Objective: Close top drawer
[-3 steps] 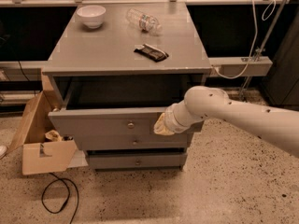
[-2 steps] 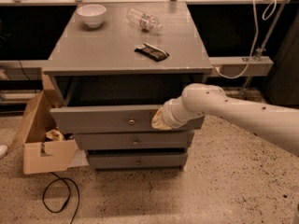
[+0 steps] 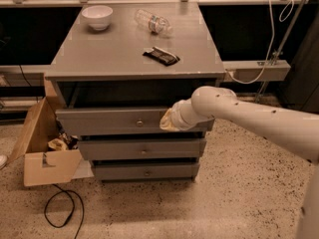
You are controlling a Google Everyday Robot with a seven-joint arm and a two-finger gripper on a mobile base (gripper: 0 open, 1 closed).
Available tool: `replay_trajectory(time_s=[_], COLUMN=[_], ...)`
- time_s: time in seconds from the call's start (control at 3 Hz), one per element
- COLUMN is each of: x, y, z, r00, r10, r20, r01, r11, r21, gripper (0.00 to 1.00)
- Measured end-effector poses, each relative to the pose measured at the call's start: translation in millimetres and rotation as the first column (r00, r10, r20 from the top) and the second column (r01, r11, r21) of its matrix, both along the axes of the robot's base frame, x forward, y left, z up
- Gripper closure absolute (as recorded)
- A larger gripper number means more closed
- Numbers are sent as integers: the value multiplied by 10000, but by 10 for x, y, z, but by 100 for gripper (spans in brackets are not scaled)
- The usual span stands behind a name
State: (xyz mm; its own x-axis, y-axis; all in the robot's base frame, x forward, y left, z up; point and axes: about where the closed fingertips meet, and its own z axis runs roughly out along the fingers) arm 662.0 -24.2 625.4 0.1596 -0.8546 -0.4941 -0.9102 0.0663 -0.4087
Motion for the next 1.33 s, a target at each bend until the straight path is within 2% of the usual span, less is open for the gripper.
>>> replay_trajectory(time_s=[0.33,0.67,1.33], x=[195,445,459], y=[73,133,143], z=[-45,-134,-157], r00=[10000,9999,9998], r10=[71,126,140], r20=[33,-70,-105], r01=[-71,-128,-145], r11=[10000,9992,9987], r21=[-56,-378,-481], gripper=[100,100,100])
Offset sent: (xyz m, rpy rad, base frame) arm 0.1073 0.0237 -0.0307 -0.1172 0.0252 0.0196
